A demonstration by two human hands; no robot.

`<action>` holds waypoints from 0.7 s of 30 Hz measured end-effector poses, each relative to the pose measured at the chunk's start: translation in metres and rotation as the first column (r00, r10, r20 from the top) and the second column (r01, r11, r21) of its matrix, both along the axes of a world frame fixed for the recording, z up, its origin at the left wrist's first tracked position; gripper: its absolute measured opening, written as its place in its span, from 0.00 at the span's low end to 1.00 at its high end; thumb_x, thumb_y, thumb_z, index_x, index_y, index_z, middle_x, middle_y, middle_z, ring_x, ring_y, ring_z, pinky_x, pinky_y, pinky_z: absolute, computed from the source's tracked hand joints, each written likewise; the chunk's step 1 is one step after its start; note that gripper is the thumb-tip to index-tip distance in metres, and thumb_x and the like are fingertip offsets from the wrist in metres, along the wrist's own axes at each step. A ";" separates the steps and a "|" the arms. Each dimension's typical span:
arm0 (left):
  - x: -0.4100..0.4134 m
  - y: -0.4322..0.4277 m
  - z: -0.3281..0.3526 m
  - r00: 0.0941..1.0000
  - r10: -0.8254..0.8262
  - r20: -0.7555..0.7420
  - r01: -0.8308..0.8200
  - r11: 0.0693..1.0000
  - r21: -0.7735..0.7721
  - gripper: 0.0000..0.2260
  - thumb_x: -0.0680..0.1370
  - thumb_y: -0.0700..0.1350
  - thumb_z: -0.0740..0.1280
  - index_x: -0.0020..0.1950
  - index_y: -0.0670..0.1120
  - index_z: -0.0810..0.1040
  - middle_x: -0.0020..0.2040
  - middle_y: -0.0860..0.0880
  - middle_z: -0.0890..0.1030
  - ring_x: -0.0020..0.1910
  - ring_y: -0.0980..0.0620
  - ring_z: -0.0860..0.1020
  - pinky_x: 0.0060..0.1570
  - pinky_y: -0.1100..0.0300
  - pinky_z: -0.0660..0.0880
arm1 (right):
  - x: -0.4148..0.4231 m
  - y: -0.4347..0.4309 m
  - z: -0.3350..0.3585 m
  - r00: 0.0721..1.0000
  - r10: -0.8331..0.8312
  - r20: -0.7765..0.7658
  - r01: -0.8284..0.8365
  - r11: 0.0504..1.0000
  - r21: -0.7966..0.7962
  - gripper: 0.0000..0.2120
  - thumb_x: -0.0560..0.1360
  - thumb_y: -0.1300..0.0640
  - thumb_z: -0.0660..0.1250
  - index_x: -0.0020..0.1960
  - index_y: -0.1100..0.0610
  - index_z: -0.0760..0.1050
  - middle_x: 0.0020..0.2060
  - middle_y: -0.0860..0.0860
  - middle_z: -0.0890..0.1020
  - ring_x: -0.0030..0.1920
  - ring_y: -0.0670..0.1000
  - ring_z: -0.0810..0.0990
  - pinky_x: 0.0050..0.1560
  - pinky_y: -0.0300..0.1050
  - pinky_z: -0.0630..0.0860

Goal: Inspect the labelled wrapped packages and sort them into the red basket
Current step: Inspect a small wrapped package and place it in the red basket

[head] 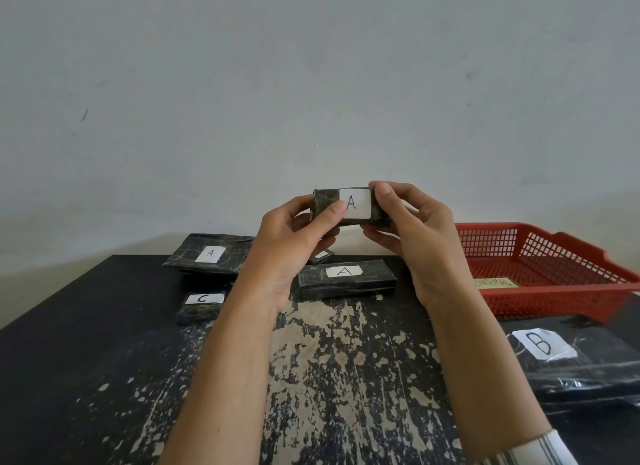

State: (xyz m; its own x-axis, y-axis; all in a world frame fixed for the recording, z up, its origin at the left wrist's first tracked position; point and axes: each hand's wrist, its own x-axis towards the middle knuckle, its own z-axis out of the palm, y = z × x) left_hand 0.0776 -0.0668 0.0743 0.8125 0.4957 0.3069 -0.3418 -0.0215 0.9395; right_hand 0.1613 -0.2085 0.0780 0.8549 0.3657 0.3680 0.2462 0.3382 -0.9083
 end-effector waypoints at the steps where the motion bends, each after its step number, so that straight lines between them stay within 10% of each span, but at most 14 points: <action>1: 0.000 0.000 0.000 1.000 0.009 0.010 -0.009 1.000 0.004 0.21 0.65 0.56 0.76 0.54 0.47 0.85 0.47 0.51 0.88 0.50 0.53 0.86 0.57 0.57 0.81 | 0.000 0.000 0.000 1.000 0.004 -0.001 -0.004 1.000 -0.005 0.12 0.81 0.52 0.69 0.59 0.58 0.83 0.41 0.48 0.89 0.46 0.47 0.88 0.47 0.39 0.84; 11: 0.001 0.000 -0.002 0.999 0.043 0.027 -0.044 0.998 0.037 0.08 0.75 0.50 0.75 0.53 0.50 0.87 0.47 0.53 0.88 0.50 0.57 0.85 0.57 0.60 0.80 | 0.002 -0.003 -0.002 0.995 0.082 0.063 -0.077 0.994 -0.082 0.20 0.76 0.56 0.76 0.67 0.51 0.80 0.49 0.52 0.89 0.53 0.50 0.88 0.59 0.45 0.83; 17: -0.001 -0.003 0.001 0.996 0.032 -0.082 -0.027 0.998 0.061 0.28 0.69 0.67 0.68 0.61 0.50 0.84 0.51 0.50 0.88 0.49 0.53 0.86 0.56 0.56 0.83 | 0.003 -0.004 -0.004 0.993 0.059 0.107 -0.052 0.996 -0.070 0.19 0.75 0.59 0.77 0.64 0.49 0.81 0.46 0.52 0.89 0.54 0.52 0.88 0.64 0.50 0.82; 21: -0.004 -0.004 0.002 0.989 0.005 -0.146 0.001 0.999 0.047 0.22 0.75 0.67 0.63 0.56 0.54 0.85 0.46 0.49 0.88 0.42 0.55 0.85 0.47 0.61 0.83 | 0.004 -0.006 -0.004 0.986 0.072 0.149 -0.061 0.995 -0.075 0.20 0.74 0.60 0.77 0.64 0.48 0.80 0.47 0.52 0.89 0.54 0.52 0.87 0.66 0.53 0.80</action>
